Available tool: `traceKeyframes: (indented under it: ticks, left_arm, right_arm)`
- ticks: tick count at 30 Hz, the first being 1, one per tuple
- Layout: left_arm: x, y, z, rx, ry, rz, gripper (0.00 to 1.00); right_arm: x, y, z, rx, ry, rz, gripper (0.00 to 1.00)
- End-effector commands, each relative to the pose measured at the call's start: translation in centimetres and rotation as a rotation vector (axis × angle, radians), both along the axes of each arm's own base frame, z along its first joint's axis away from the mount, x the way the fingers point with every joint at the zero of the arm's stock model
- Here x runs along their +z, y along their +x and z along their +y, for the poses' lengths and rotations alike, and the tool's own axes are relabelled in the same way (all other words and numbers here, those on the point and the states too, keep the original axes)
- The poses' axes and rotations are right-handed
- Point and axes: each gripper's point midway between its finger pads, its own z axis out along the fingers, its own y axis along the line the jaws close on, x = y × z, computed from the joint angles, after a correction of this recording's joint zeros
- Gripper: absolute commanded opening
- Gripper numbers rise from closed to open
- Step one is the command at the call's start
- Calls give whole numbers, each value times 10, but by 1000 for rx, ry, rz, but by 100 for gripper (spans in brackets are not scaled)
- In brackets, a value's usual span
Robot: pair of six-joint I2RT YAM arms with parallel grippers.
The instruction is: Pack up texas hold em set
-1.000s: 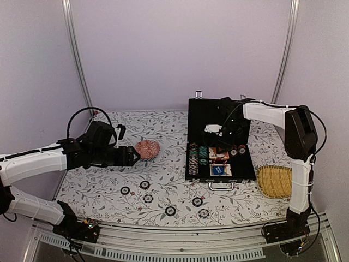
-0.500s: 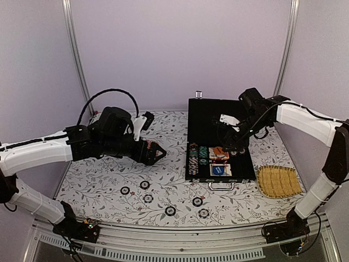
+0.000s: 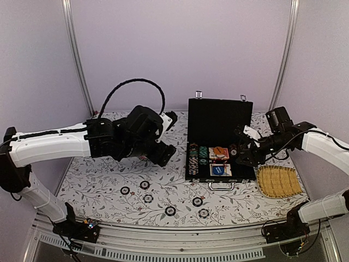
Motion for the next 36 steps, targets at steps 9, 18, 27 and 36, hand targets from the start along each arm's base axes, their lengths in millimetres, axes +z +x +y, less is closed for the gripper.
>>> traceKeyframes:
  ticks: [9,18,27,36]
  left_arm:
    - [-121,-86,-16,-330,230,573,60]
    - [-133,-141,-95,-717,227,523,52]
    - [-164,-149,-139,-911,295,467,44]
    - [-196,-154,-154,-990,384,448,51]
  right_arm:
    - [-2,15,-24,-111,120,-91,60]
    - [-19,23,-23,-106,94,-52,60]
    - [-20,27,-26,-120,75,-69,60]
    - [-26,26,-26,-119,72,-50,60]
